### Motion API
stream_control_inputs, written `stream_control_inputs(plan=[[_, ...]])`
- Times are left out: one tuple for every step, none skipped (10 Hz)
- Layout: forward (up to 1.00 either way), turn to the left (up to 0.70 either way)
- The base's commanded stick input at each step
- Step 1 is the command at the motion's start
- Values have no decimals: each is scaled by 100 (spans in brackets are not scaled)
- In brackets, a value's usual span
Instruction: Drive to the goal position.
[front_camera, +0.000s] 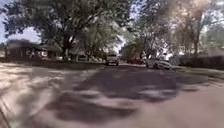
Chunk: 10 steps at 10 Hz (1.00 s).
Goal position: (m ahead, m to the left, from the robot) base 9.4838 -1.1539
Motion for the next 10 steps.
stream_control_inputs(plan=[[100, 0], [100, 0], [100, 0], [100, 0], [100, 0], [100, 0], [100, 0], [100, 0], [100, 0], [100, 0]])
